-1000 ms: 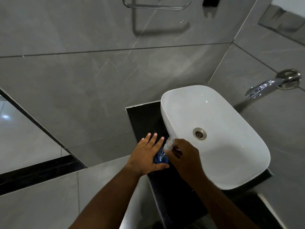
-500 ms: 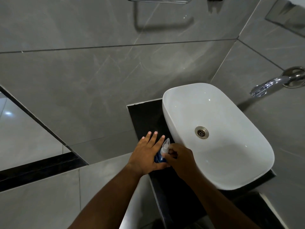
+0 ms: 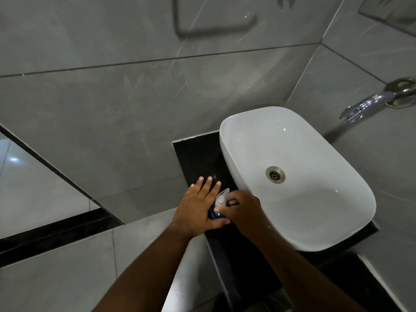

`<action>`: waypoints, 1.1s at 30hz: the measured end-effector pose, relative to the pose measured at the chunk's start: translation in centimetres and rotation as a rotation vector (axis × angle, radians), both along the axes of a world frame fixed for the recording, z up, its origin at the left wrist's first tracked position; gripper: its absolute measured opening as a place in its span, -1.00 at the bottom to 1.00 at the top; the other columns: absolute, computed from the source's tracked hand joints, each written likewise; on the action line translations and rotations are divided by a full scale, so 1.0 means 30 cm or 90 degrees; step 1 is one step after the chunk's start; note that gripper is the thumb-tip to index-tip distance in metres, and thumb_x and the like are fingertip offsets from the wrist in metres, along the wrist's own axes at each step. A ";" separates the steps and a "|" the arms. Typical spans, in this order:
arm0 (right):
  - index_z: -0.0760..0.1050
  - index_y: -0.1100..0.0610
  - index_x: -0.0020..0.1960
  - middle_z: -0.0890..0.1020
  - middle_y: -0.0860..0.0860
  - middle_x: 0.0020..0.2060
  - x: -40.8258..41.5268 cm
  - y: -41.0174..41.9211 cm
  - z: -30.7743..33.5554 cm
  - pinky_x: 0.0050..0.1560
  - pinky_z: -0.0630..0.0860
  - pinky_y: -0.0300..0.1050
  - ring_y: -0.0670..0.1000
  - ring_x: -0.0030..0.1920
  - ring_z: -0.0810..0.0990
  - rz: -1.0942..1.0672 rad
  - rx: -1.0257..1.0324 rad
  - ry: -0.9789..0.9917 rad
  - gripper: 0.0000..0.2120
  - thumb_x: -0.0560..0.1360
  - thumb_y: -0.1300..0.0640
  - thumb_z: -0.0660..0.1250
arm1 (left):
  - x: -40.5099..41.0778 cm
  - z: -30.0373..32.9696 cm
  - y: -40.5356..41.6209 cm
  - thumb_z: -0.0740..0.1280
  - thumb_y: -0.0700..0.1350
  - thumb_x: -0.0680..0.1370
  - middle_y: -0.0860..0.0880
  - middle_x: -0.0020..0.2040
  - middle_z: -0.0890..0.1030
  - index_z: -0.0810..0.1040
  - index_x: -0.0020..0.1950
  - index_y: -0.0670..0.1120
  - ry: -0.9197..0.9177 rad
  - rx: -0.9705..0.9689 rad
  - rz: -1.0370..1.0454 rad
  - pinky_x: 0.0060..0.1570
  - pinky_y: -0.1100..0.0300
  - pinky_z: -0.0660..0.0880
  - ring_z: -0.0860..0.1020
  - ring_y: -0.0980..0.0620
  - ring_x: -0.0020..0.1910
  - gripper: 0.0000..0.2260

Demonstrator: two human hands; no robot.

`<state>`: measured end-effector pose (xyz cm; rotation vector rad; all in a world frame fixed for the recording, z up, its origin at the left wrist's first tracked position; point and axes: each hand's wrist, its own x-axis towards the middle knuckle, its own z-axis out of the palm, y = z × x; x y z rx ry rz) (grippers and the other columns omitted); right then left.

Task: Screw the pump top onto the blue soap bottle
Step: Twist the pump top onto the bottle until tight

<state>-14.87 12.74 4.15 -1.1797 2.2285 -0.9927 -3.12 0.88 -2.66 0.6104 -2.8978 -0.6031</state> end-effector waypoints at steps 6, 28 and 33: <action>0.59 0.10 -0.03 0.69 0.02 -0.17 0.025 -0.022 0.000 -0.11 0.64 -0.11 -0.05 -0.19 0.65 -0.007 -0.010 -0.010 -0.74 0.35 0.00 0.48 | 0.021 0.019 -0.013 0.09 0.47 0.42 0.00 0.59 0.01 -0.05 0.57 0.08 -0.005 0.031 0.022 0.45 0.03 -0.19 -0.25 0.04 0.51 -0.15; 0.57 0.23 0.01 0.66 0.23 -0.07 -0.034 -0.020 -0.052 0.02 0.60 0.04 0.16 -0.07 0.65 0.061 -0.007 -0.083 -0.80 0.46 0.40 0.26 | 0.022 0.001 -0.025 0.10 0.55 0.38 -0.07 0.59 -0.03 -0.15 0.56 0.11 -0.034 0.013 0.020 0.43 -0.02 -0.19 -0.24 -0.02 0.50 -0.08; 0.48 0.27 0.17 0.61 0.24 0.09 -0.038 -0.007 -0.062 0.16 0.57 0.06 0.14 0.09 0.61 0.021 -0.004 -0.133 -0.75 0.51 0.37 0.22 | 0.020 -0.001 -0.023 0.10 0.54 0.38 -0.07 0.59 -0.04 -0.14 0.56 0.11 -0.041 0.012 0.025 0.42 -0.01 -0.21 -0.25 -0.02 0.50 -0.08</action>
